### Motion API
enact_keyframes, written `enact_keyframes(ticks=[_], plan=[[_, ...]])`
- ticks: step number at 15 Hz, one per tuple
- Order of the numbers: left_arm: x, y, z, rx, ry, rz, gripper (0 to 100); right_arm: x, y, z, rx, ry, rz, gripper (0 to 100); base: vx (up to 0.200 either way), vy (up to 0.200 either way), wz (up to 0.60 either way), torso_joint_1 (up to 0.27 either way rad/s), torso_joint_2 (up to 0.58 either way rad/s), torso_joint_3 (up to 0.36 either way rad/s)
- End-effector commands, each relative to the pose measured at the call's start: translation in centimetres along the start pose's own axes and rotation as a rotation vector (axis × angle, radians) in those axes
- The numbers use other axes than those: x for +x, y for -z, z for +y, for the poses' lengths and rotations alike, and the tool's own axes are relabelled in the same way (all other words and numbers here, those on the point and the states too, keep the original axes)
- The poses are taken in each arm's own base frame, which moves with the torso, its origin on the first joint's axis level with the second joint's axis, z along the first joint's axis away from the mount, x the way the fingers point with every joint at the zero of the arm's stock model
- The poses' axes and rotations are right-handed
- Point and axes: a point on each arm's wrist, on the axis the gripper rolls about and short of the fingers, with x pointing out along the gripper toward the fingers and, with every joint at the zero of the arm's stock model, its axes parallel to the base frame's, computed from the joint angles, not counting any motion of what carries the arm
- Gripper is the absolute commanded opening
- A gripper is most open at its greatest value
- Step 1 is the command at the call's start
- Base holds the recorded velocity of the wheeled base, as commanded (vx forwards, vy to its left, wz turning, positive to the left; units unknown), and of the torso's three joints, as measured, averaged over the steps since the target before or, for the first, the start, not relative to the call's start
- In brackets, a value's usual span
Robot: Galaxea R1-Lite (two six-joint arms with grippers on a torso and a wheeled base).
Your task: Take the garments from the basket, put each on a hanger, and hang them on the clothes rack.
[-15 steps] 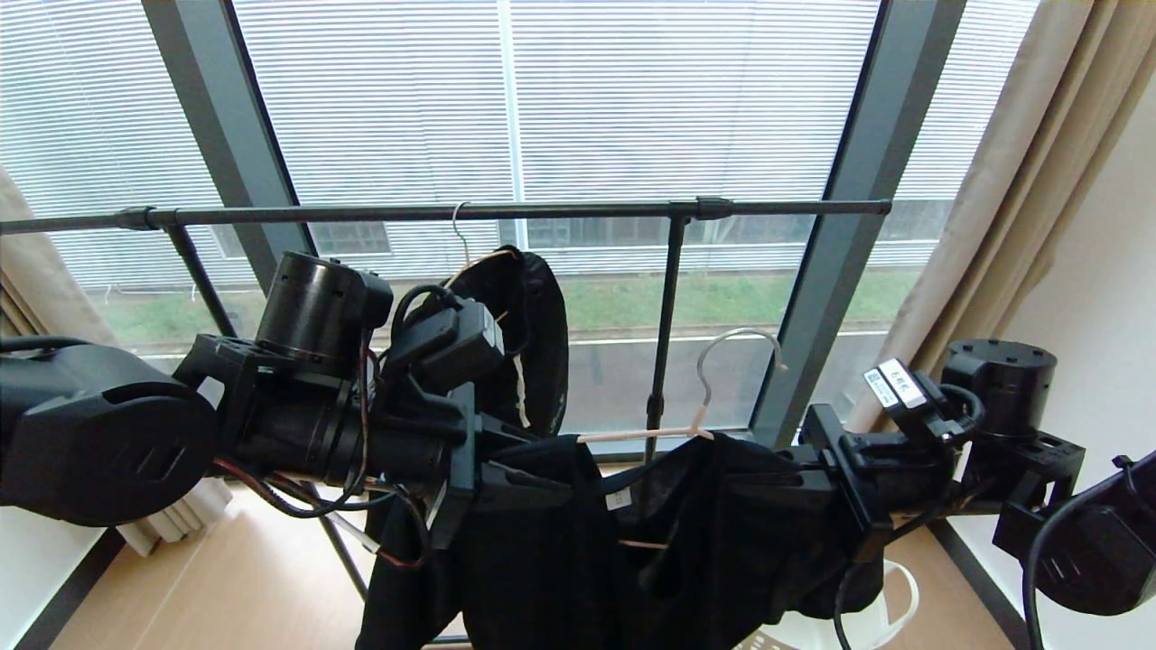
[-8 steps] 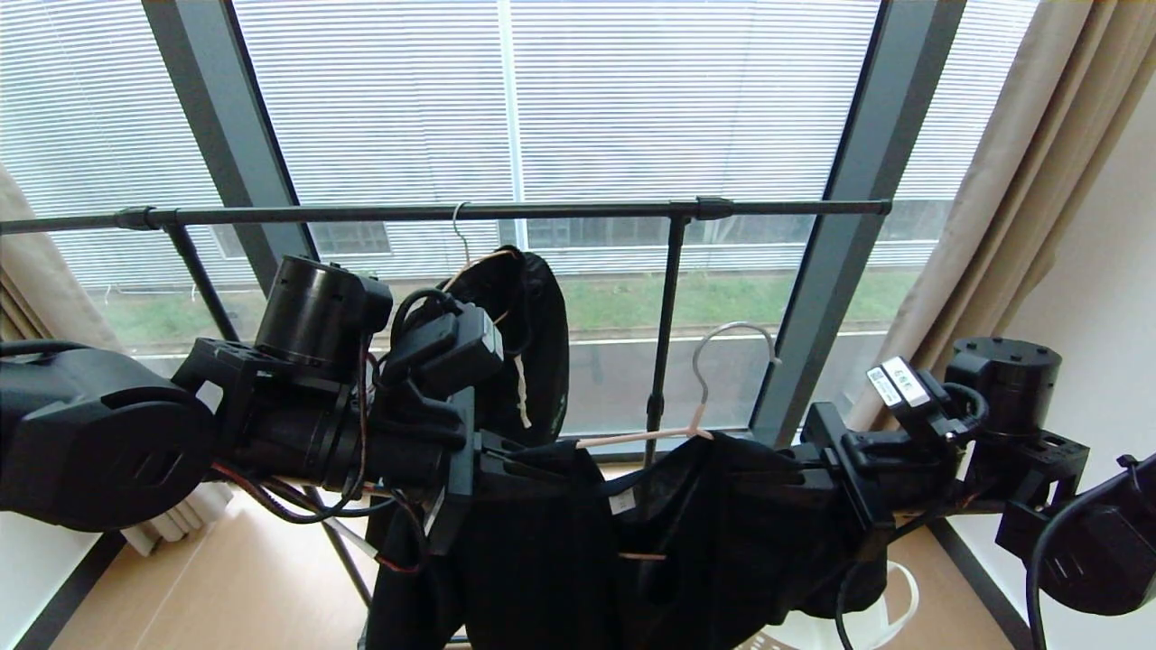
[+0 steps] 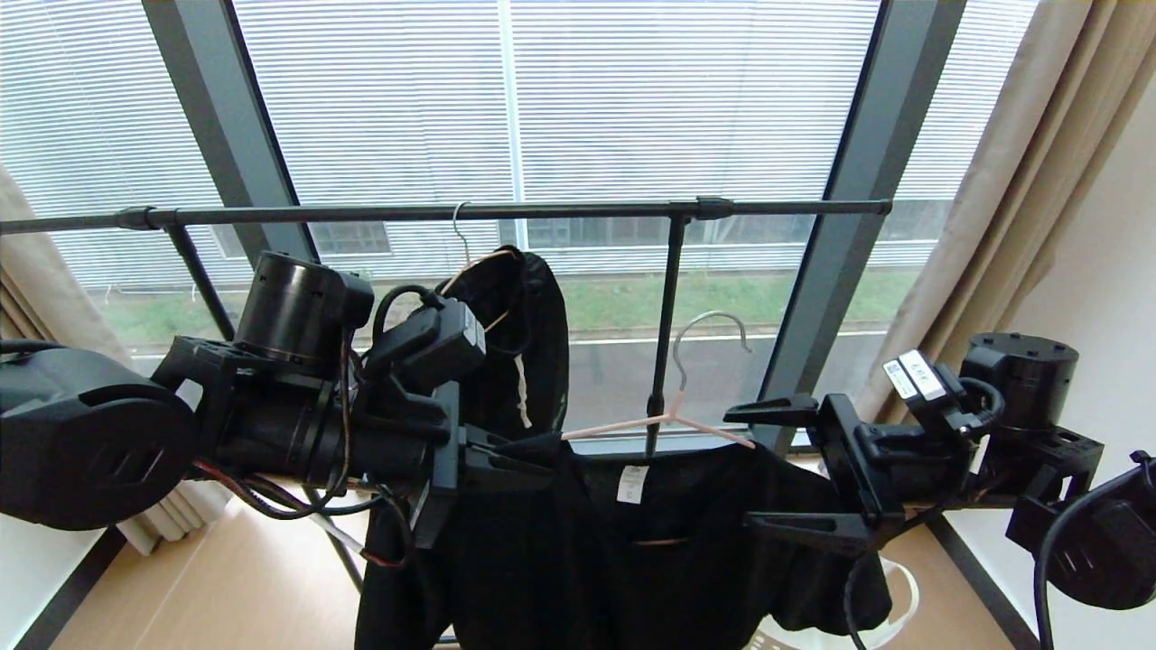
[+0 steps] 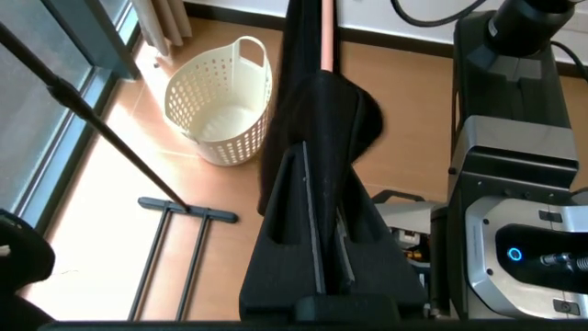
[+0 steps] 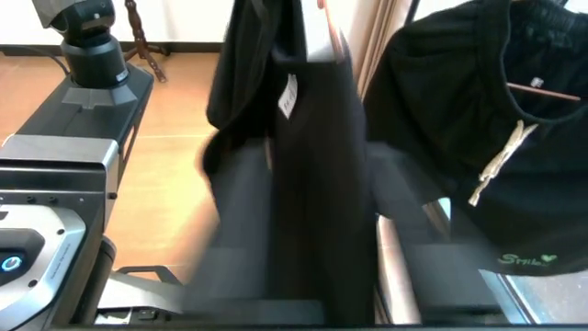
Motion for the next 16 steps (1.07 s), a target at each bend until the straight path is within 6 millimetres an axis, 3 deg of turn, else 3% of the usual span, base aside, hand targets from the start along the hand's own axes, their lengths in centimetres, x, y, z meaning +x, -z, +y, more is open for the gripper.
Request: enact_keyframes(ticks=[1, 8, 13, 16], plan=[[-1.7, -0.2, -0.4, 0.008, -0.020, -0.031, 0, -1.0, -0.1, -0.7, -0.010, 0.039, -0.002, 100, 0.000, 0.000, 0.00, 0.000, 0.00, 0.000], [-6.3, -0.5, -1.6, 0.031, -0.128, -0.088, 0, -1.6, -0.2, -1.1, -0.018, 0.066, -0.003, 100, 0.000, 0.000, 0.00, 0.000, 0.00, 0.000], [-8.9, -0.8, -3.1, 0.054, -0.191, -0.124, 0, -2.6, 2.3, -3.1, 0.049, 0.117, 0.020, 100, 0.000, 0.000, 0.00, 0.000, 0.00, 0.000], [-9.4, -1.0, -3.7, 0.067, -0.202, -0.134, 0, -3.4, 3.5, -4.4, 0.074, 0.150, 0.028, 100, 0.000, 0.000, 0.00, 0.000, 0.00, 0.000]])
